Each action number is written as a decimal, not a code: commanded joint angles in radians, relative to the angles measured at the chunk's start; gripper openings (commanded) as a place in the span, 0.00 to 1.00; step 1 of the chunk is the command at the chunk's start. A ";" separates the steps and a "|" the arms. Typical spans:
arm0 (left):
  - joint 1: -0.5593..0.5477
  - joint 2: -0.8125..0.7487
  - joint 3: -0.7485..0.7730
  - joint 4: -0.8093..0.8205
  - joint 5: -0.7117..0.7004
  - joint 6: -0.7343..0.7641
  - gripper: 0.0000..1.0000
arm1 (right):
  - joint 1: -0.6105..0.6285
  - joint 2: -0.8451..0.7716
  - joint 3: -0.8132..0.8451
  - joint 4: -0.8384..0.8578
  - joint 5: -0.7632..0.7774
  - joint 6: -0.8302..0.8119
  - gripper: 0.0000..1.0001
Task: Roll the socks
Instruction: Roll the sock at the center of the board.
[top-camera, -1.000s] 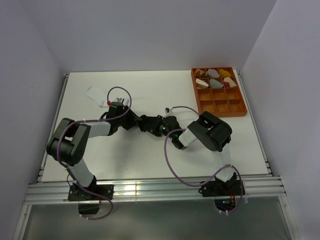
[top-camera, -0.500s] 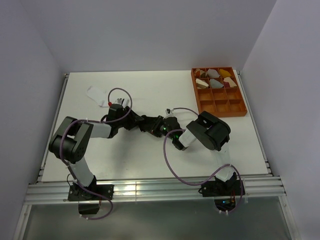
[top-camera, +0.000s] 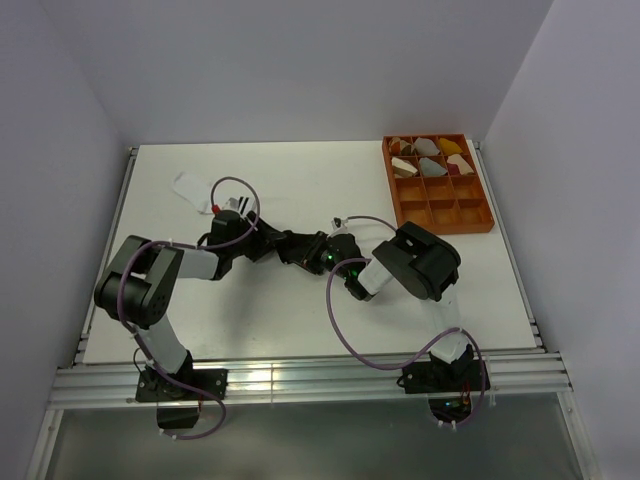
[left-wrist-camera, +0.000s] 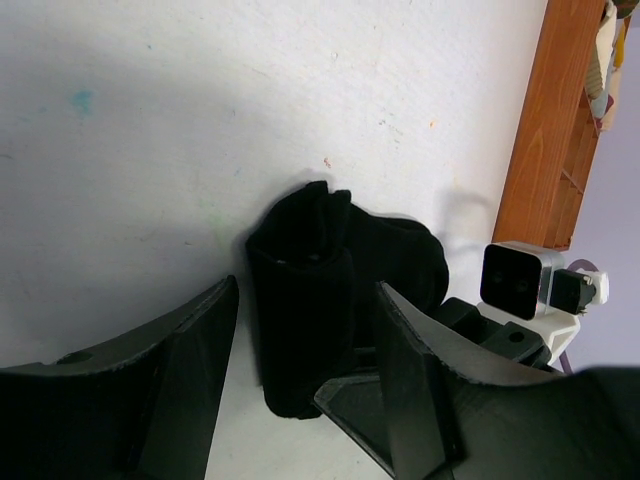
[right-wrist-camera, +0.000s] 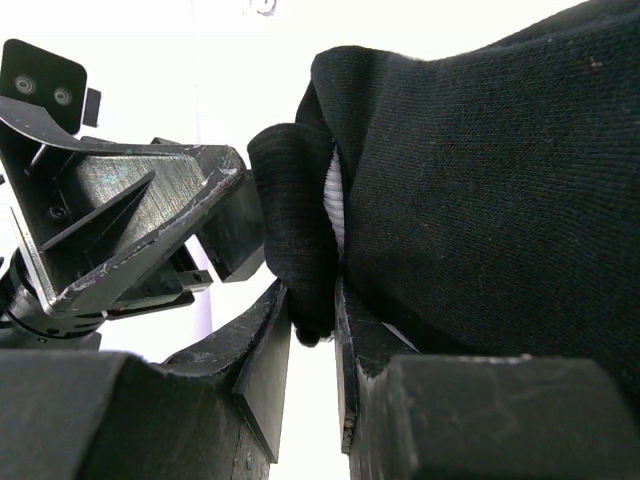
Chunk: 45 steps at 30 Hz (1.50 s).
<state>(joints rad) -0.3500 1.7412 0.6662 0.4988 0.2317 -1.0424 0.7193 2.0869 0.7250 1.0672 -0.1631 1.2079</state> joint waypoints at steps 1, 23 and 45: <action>0.006 0.021 -0.034 -0.017 -0.006 0.013 0.62 | -0.004 0.039 -0.027 -0.052 -0.009 -0.004 0.00; 0.009 0.073 -0.013 -0.011 0.015 0.035 0.25 | -0.006 0.045 -0.006 -0.081 -0.019 -0.022 0.00; -0.139 0.061 0.415 -0.749 -0.488 0.292 0.00 | -0.014 -0.352 -0.027 -0.444 0.247 -0.436 0.39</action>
<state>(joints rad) -0.4561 1.7782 1.0142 -0.0586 -0.1047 -0.8310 0.7139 1.7958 0.7010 0.7258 -0.0402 0.8825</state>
